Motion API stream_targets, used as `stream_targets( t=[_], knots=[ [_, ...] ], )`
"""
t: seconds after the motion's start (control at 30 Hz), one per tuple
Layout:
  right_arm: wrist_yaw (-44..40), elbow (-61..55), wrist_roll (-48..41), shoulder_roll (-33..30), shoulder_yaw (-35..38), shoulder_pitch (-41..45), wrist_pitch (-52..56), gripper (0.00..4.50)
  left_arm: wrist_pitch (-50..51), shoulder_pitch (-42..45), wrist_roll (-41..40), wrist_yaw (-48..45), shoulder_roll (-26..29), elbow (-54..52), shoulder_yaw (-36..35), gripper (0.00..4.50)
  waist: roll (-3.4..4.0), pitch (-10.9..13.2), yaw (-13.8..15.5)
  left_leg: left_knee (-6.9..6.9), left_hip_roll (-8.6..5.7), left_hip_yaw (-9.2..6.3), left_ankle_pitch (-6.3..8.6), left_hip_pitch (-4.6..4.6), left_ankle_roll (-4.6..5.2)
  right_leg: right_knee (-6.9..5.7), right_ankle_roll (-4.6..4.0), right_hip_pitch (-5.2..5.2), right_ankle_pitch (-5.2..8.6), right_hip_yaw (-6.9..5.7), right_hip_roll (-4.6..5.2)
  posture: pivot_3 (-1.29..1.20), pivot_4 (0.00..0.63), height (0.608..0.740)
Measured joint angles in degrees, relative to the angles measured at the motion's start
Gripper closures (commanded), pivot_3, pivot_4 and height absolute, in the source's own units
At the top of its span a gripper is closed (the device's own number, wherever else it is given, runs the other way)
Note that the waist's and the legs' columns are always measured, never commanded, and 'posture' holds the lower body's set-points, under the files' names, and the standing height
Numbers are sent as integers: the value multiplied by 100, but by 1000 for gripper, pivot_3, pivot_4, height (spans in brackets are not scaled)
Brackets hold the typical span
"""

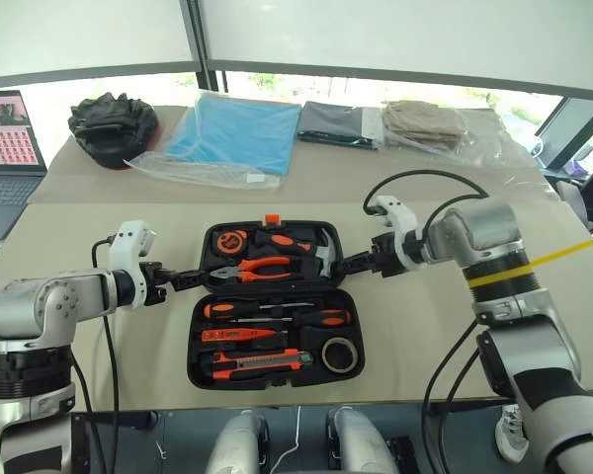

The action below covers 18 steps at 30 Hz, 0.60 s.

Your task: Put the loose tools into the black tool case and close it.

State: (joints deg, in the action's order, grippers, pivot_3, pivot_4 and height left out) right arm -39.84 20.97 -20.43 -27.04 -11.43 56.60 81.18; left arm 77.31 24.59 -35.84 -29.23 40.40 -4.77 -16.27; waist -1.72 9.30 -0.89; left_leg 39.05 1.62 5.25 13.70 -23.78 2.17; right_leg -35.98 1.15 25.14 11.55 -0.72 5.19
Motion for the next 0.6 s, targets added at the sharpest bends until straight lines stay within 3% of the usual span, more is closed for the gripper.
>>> stream_targets(
  t=[0.07,0.27,0.43,0.6],
  knots=[
    [48,74,8,60,-92,78,-48,2380,-4,7,-8,4,-8,11,17,689,0,-1,-1,0,0,0,0,1,-1,-1,0,-1,0,0,0,0,150,740],
    [68,484,2,243,-132,313,-81,4369,-23,32,-108,-59,-120,6,31,2795,-21,-25,-2,0,2,0,0,49,-1,0,-1,-44,0,1,1,0,150,740],
    [126,549,1,251,-96,306,-113,4500,-330,31,-153,-1,-391,89,-100,4465,-22,-28,15,-1,5,-4,1,82,-2,8,-2,-81,1,-2,3,0,150,740],
    [-200,58,-46,-65,-122,-62,-713,4500,-1051,-70,-252,-50,-801,323,-409,4465,-25,-26,22,1,2,-5,-3,31,-5,6,-2,-33,-3,-2,5,0,150,740]
  ],
)
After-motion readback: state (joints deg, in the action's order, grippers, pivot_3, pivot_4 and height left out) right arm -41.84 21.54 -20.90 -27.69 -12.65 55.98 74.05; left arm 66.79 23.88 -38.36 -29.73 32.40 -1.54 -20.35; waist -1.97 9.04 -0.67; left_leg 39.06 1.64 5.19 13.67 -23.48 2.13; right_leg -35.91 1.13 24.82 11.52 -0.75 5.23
